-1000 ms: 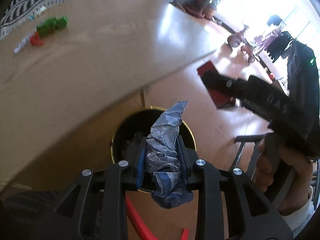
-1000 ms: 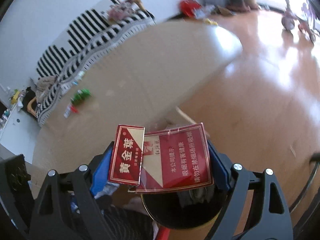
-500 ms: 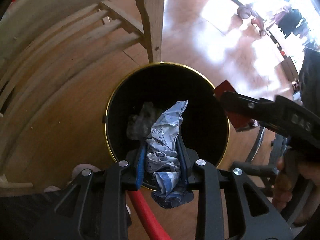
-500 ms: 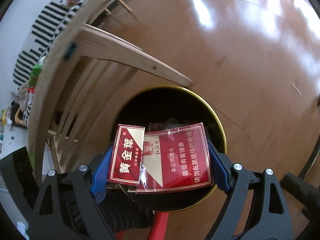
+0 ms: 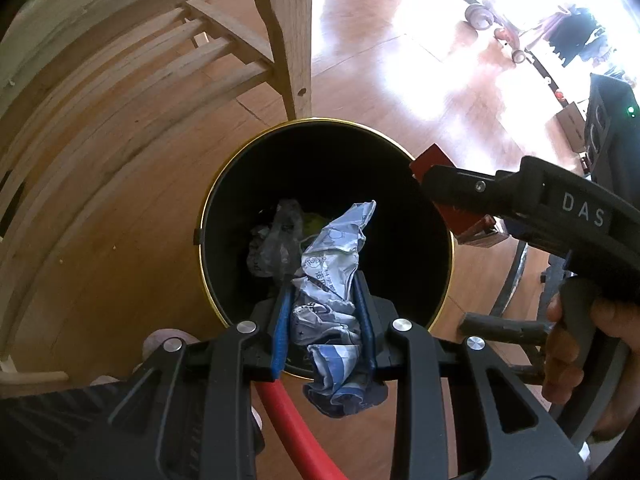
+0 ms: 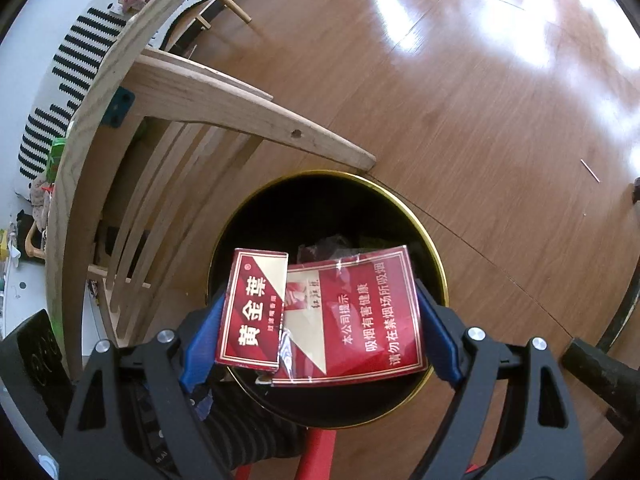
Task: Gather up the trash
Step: 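Open both tools to drop the foil wrapper and red pack into the bin, then return both tools to the table toward the white strip and green box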
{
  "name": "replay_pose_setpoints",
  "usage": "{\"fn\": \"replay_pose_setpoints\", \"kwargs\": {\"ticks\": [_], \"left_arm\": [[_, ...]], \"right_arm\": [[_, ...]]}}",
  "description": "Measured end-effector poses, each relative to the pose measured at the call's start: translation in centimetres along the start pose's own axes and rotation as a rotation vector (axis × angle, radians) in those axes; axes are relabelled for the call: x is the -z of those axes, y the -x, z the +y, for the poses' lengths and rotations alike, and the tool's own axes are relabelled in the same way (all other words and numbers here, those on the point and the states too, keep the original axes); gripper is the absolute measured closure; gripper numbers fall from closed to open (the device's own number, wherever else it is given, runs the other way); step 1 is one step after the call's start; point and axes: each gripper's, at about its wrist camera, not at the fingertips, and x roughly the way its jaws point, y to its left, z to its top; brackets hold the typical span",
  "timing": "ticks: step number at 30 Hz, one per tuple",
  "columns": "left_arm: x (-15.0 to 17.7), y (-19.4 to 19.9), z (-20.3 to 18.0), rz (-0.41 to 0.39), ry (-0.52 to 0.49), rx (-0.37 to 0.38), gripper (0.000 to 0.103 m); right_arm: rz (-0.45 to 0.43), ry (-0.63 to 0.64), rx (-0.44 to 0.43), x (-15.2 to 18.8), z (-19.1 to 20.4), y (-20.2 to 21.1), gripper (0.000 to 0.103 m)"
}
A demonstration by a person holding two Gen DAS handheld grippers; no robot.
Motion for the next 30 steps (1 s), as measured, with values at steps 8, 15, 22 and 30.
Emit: {"fn": "replay_pose_setpoints", "kwargs": {"ticks": [8, 15, 22, 30], "left_arm": [[0.6, -0.1, -1.3, 0.004, -0.011, 0.052, 0.006], [0.2, 5.3, -2.3, -0.140, -0.018, 0.078, 0.006], [-1.6, 14.9, 2.8, -0.349, 0.104, -0.032, 0.006], [-3.4, 22.0, 15.9, -0.430, 0.330, -0.225, 0.006]], "right_arm": [[-0.026, -0.062, -0.090, -1.0, -1.3, 2.0, 0.006], [-0.118, -0.033, -0.054, -1.8, -1.2, 5.7, 0.006], [-0.274, 0.134, 0.043, -2.3, 3.5, 9.0, 0.006], [-0.345, 0.444, 0.009, -4.1, 14.8, 8.8, 0.006]]}}
